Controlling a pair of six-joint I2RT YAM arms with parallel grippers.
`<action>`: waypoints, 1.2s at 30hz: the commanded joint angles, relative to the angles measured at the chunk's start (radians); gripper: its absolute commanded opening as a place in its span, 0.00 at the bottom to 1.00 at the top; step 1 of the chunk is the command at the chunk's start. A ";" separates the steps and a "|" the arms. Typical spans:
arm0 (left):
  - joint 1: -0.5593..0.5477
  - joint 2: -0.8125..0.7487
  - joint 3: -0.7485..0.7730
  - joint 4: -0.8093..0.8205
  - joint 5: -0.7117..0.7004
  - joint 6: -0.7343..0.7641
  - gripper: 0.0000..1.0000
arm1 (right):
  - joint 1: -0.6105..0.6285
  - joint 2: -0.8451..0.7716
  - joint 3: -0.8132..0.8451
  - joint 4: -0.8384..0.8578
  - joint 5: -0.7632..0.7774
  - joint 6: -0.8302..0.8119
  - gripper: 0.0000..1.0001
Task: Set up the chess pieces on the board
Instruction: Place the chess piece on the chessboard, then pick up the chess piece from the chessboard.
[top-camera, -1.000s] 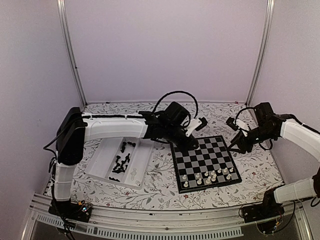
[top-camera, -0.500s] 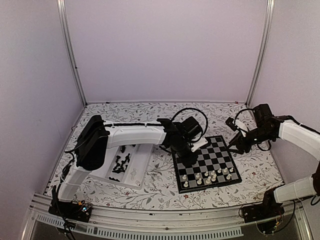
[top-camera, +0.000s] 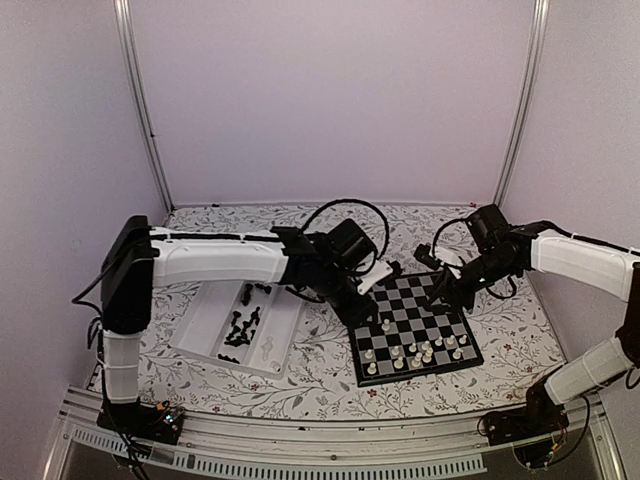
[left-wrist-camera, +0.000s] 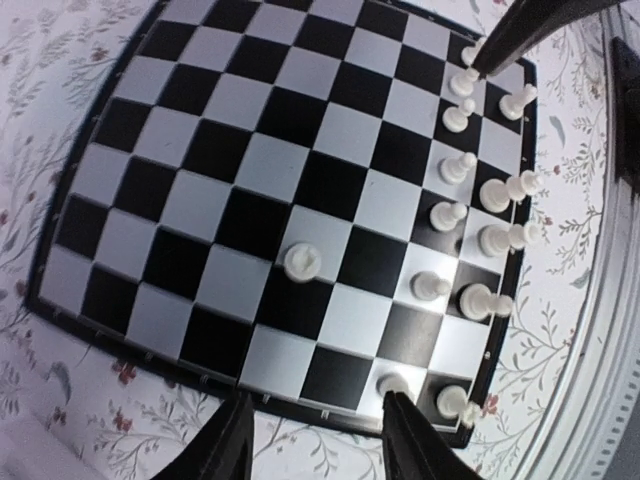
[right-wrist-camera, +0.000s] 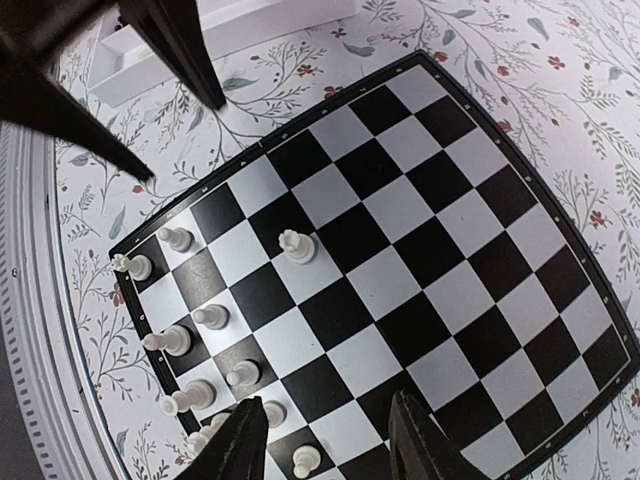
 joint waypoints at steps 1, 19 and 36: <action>0.072 -0.274 -0.291 0.199 -0.114 -0.068 0.47 | 0.085 0.084 0.064 0.053 0.075 -0.022 0.43; 0.201 -0.531 -0.675 0.374 -0.184 -0.210 0.48 | 0.286 0.379 0.220 0.077 0.171 -0.053 0.42; 0.201 -0.522 -0.685 0.387 -0.164 -0.208 0.48 | 0.288 0.429 0.273 0.029 0.169 -0.019 0.05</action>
